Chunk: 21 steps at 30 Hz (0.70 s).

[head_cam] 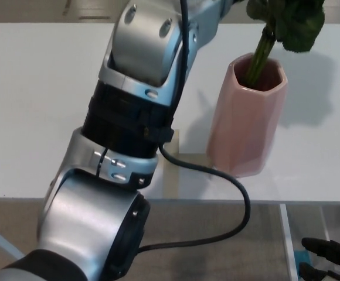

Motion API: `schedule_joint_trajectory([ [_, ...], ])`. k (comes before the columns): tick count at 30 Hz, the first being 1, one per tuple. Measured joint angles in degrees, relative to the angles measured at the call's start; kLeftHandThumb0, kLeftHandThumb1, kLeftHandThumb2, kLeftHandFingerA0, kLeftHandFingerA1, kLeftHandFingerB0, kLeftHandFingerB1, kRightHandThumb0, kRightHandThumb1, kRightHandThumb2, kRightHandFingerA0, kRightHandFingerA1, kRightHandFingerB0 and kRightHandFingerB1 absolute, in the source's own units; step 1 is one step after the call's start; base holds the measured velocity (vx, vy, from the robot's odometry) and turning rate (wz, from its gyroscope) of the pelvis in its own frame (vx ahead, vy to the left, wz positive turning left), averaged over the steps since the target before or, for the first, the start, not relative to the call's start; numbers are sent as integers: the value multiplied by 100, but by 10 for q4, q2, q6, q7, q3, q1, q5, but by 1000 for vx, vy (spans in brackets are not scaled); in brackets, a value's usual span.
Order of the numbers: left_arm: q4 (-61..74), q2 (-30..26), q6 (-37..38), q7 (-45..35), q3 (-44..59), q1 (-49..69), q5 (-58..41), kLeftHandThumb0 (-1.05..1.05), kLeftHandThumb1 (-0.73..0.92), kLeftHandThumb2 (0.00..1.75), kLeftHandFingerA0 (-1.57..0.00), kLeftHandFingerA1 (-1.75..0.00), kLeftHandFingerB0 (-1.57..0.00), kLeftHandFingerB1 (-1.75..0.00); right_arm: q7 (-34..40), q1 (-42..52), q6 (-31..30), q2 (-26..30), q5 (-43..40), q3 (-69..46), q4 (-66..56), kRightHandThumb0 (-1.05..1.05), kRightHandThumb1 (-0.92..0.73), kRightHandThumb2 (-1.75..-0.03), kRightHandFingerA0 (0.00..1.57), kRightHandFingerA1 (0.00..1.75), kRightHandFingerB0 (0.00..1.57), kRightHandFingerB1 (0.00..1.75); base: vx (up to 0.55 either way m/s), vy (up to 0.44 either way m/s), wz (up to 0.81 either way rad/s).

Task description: Use the left hand to pick up the rose and then lift and insert it into the pink vase.

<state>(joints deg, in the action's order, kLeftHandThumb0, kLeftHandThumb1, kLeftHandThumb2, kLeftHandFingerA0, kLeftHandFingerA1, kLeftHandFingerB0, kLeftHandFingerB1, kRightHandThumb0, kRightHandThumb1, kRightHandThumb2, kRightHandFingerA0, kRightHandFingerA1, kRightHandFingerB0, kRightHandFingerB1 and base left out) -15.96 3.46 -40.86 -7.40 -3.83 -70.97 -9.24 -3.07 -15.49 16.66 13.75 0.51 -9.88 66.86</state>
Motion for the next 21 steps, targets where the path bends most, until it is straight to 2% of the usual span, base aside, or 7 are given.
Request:
schedule_joint_trajectory([
  [1, 0, 0, 0, 0, -1, 2, 1, -29, 73, 62, -91, -49, -56, -39, 0, 0, 0, 0, 0, 0, 0, -19, -61, -57, 65, 53, 56, 49, 0, 0, 0],
  [2, 0, -1, 0, 0, -3, 3, 2, -29, 73, 62, -91, -49, -56, -39, 0, 0, 0, 0, 0, 0, 0, -19, -61, -57, 65, 53, 56, 49, 0, 0, 0],
  [3, 0, -2, -1, 0, -5, 3, 3, -35, 68, 60, -64, -42, -42, -34, 0, 0, 0, 0, 0, 0, 0, -19, -61, -57, 65, 53, 56, 49, 0, 0, 0],
  [4, -1, -4, -2, -2, -7, 3, 3, -65, 41, 73, 0, -7, -11, -28, 0, 0, 0, 0, 0, 0, 0, -19, -61, -57, 65, 53, 57, 49, 0, 0, 0],
  [8, -8, -24, -8, -23, -28, 3, 3, -71, 39, 76, 0, 0, 0, -9, -1, -3, 0, 0, 0, 0, -1, -19, -61, -57, 65, 53, 57, 49, 0, 0, 0],
  [10, -8, -37, -10, -36, -42, 4, 4, -83, 45, 57, 0, 0, 0, -1, -2, -3, 0, 0, 0, -1, -1, -19, -61, -57, 65, 53, 57, 49, 0, 0, 0],
  [21, 4, -75, -3, -58, -97, 17, 38, -86, 42, 59, 0, 0, 0, 0, -5, -5, 0, 0, -1, -3, -1, -18, -61, -57, 65, 53, 58, 50, 0, 0, 0],
])
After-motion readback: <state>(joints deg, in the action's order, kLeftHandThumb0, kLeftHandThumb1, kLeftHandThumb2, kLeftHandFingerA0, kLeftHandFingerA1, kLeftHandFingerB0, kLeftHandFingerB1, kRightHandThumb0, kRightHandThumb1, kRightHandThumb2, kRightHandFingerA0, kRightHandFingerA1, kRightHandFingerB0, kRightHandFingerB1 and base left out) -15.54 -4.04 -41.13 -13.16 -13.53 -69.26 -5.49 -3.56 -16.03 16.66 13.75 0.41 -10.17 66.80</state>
